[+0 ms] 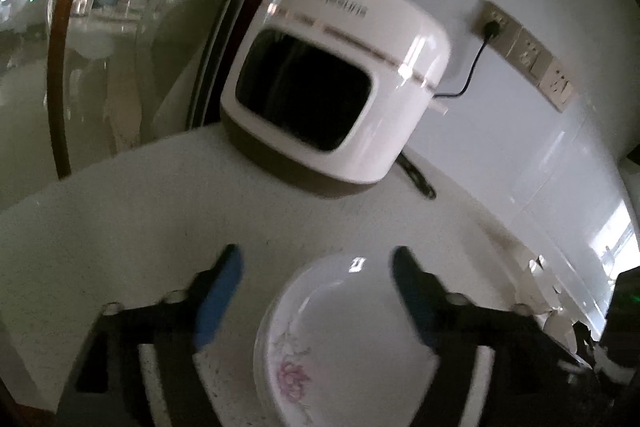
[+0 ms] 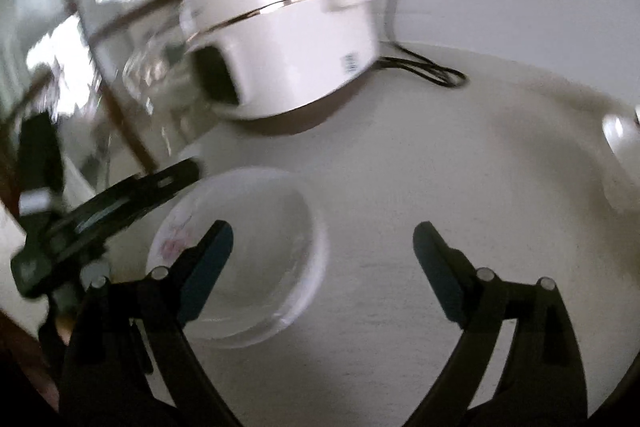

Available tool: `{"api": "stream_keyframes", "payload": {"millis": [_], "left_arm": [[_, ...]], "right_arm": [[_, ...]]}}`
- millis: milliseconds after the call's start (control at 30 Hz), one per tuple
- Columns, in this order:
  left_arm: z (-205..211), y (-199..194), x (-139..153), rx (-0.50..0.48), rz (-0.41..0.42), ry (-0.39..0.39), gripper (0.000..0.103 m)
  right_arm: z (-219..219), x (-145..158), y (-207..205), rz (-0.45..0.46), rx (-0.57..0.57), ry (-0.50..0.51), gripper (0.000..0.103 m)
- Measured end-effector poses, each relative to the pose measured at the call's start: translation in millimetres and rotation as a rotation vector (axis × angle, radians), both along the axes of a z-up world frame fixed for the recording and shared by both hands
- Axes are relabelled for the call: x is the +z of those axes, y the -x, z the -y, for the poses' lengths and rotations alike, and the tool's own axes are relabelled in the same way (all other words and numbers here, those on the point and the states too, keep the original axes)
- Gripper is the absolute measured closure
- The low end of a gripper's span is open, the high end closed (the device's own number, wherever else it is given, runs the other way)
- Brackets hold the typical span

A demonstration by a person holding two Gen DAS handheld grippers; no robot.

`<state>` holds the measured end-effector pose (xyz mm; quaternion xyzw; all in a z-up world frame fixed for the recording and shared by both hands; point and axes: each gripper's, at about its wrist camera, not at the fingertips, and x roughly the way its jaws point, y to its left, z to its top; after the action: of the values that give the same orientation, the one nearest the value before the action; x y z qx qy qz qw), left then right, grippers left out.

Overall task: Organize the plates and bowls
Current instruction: 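Move both tools over to the large dark-rimmed white bowl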

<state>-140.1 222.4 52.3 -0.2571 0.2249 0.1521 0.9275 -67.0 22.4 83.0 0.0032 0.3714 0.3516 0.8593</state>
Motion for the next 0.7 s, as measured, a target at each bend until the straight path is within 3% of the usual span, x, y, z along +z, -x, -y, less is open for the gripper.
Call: {"api": "stream_keyframes", "payload": {"millis": [167,400,500,600,700], "left_arm": [[14,6,11,-0.012,0.011,-0.039,0.004],[40,5,19,-0.015,-0.058,-0.082,0.001],[67,1,23,-0.057,-0.085,-0.148,0.001],[102,-10,25,-0.132,-0.121,-0.277,0.001],[130,-12,27,-0.203,-0.088,-0.334,0.001]], "right_arm": [[18,-3,-16,-0.112,0.007,-0.136,0.008],[21,-13,-22,-0.117,-0.021,-0.079,0.008],[37,-15,-30,-0.144,-0.058,-0.13,0.008],[64,-9,-35,-0.159,-0.121,-0.237,0.008],[102,12,-31,-0.049,-0.22,-0.346,0.008]]}}
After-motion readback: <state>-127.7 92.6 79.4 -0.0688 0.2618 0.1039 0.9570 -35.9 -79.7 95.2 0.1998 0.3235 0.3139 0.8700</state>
